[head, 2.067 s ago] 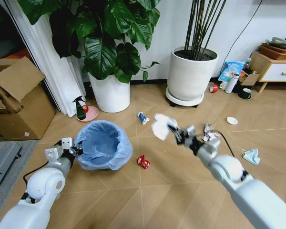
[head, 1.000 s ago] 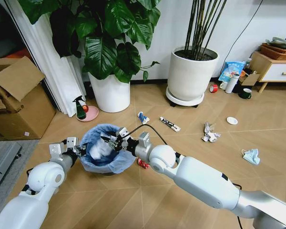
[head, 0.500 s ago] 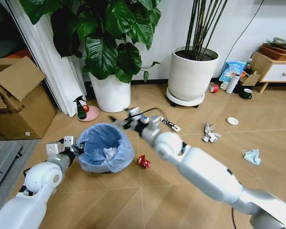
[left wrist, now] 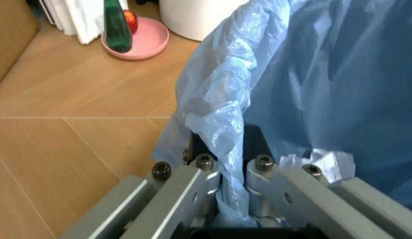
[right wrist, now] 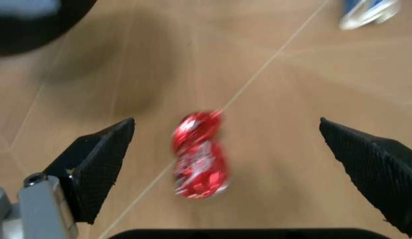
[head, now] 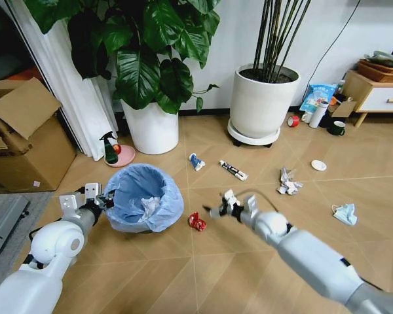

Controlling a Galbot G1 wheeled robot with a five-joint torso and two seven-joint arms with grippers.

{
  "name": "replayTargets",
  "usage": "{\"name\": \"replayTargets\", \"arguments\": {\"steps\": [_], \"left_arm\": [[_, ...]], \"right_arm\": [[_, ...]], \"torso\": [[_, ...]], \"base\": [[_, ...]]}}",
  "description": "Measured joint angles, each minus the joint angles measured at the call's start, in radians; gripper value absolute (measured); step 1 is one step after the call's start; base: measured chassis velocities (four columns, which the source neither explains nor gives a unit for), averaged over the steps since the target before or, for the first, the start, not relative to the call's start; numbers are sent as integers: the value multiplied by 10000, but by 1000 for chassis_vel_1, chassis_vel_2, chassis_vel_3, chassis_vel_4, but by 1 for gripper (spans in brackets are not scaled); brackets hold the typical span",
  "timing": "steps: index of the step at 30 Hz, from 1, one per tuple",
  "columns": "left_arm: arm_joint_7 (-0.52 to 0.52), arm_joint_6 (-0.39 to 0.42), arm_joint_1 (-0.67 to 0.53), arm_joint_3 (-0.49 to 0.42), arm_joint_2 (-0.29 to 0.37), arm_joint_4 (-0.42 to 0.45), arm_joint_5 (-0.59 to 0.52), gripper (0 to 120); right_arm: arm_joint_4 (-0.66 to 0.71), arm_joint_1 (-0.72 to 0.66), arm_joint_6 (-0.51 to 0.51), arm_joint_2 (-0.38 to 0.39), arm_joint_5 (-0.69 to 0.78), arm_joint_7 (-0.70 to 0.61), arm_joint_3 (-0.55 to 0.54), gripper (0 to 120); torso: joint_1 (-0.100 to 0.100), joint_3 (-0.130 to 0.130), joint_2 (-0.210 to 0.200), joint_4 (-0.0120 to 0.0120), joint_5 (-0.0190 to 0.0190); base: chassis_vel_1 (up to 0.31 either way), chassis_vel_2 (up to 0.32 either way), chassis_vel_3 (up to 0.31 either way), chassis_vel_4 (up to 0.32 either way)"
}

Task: Pick up the trash bin and place the garbage on the floor into it.

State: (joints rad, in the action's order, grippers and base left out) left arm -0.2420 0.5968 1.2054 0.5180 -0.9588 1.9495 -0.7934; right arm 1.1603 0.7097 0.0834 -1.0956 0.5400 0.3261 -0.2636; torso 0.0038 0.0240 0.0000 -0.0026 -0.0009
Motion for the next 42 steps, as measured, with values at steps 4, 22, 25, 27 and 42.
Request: {"name": "replayTargets", "arguments": {"steps": [4, 22, 25, 27, 42], "left_arm": [[-13, -2, 64, 32, 0, 54, 16, 0], [-112, -33, 164, -32, -25, 253, 43, 0], [-116, -45, 127, -79, -11, 251, 46, 0], [-118, -49, 117, -91, -7, 250, 46, 0], [-136, -144, 115, -108, -14, 240, 69, 0]], "right_arm": [[-739, -157, -138, -661, -172, 155, -145, 100], [-4429, -992, -877, -2458, -1579, 353, 88, 100], [-4911, -1047, -1074, -2721, -1957, 451, 261, 98], [-5102, -1080, -1151, -2811, -2103, 464, 332, 93], [-5703, -1169, -1398, -3118, -2643, 693, 771, 41]], "torso": [[0, 0, 0, 2, 6], [0, 0, 0, 1, 0], [0, 0, 0, 4, 1], [0, 0, 0, 4, 1], [0, 0, -1, 3, 1]], "base": [[0, 0, 0, 0], [0, 0, 0, 0], [0, 0, 0, 0], [0, 0, 0, 0], [0, 0, 0, 0]]}}
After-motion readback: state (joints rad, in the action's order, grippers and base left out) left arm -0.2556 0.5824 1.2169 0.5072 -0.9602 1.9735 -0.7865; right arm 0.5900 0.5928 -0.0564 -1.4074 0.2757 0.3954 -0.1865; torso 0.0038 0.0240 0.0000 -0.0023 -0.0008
